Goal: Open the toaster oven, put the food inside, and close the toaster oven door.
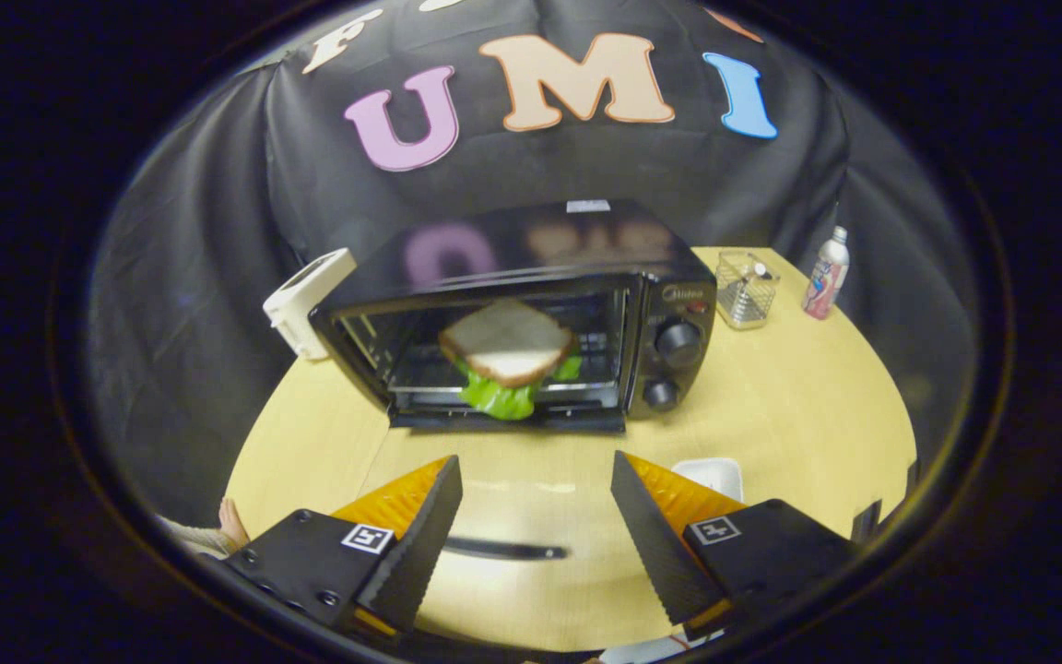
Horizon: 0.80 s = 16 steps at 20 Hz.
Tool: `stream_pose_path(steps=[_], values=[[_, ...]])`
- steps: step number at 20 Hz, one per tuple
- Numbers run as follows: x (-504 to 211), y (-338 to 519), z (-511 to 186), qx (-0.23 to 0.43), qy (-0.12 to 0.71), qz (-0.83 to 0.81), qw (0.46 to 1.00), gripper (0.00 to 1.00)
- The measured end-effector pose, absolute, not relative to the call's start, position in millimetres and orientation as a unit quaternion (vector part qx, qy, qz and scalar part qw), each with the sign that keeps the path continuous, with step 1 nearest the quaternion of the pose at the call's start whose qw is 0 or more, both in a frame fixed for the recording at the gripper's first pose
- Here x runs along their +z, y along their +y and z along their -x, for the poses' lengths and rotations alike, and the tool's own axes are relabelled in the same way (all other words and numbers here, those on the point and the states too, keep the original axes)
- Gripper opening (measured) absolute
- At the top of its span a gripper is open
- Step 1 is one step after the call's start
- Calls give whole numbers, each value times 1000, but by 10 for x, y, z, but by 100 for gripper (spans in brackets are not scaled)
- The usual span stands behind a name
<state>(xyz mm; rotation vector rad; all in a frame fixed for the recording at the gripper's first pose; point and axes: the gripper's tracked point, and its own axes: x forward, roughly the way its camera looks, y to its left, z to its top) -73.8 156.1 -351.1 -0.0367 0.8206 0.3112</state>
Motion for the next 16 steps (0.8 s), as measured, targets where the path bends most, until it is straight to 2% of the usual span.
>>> stream_pose_path(steps=[9,16], values=[[-4393,1404,1506,154,535,20,831,100],[-4620,1402,1407,123,552,-44,823,99]])
